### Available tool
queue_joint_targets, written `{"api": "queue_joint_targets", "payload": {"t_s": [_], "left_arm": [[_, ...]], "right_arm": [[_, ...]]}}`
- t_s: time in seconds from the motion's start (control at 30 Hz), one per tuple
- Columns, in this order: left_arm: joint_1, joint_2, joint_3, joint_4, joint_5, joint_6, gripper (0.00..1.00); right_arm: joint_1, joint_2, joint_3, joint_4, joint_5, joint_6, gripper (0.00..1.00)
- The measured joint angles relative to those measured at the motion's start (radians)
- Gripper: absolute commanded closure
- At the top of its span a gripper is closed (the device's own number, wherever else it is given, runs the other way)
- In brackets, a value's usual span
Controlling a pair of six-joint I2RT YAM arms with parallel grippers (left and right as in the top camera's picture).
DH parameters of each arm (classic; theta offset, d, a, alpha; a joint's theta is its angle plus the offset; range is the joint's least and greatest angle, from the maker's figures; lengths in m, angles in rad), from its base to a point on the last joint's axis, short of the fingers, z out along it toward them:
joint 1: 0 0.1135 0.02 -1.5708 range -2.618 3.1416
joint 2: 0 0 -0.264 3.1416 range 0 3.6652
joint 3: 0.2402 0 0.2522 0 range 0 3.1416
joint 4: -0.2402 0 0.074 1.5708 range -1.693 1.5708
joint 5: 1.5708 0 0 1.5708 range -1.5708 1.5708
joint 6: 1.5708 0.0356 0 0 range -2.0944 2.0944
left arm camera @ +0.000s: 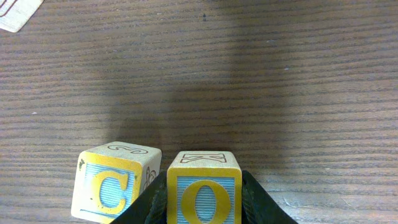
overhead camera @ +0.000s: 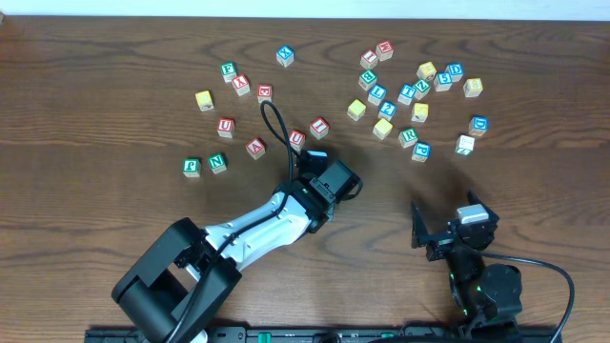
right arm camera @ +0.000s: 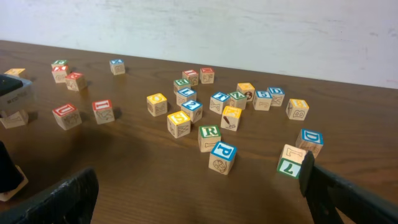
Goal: Spell out CORL
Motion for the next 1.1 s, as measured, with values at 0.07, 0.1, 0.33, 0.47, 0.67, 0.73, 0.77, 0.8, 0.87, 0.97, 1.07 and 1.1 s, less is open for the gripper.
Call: {"api": "queue_joint_targets", "payload": {"t_s": [0.07,0.1,0.33,0.47,0.67,0.73,0.77,0.8,0.87,0.97,1.07,1.1], "left_arm": [[0.000,0.000,0.000,0.000,0.000,0.000,0.92],[0.000,0.001,0.000,0.000,0.000,0.000,0.92],[0.000,0.001,-0.001,0.003,-0.001,0.000,0.92],[0.000,0.001,-0.003,0.017,-0.005,0.000,0.92],[0.005,0.001,-0.010,0.028,-0.012,0.000,0.92],[0.005,0.001,-0.018,0.031,-0.014,0.000,0.92],[0.005,0.001,-0.022,0.033,-0.014,0.000,0.92],[0.005,0.001,-0.024,0.034,-0.014,0.000,0.92],[0.005,0.001,-0.026,0.036,-0.015,0.000,0.92],[0.007,0.001,-0.026,0.037,-0.014,0.000,0.92],[0.017,0.001,-0.026,0.037,-0.014,0.000,0.92],[0.021,0.001,-0.026,0.042,-0.015,0.000,0.92]], "right_arm": [[0.000,0.000,0.000,0.000,0.000,0.000,0.01],[0.000,0.000,0.000,0.000,0.000,0.000,0.01],[0.000,0.000,0.000,0.000,0.000,0.000,0.01],[0.000,0.000,0.000,0.000,0.000,0.000,0.01],[0.000,0.000,0.000,0.000,0.000,0.000,0.01],[0.000,0.000,0.000,0.000,0.000,0.000,0.01],[0.000,0.000,0.000,0.000,0.000,0.000,0.01],[0.000,0.000,0.000,0.000,0.000,0.000,0.01],[0.000,0.000,0.000,0.000,0.000,0.000,0.01],[0.000,0.000,0.000,0.000,0.000,0.000,0.01],[0.000,0.000,0.000,0.000,0.000,0.000,0.01],[0.000,0.000,0.000,0.000,0.000,0.000,0.01]]}}
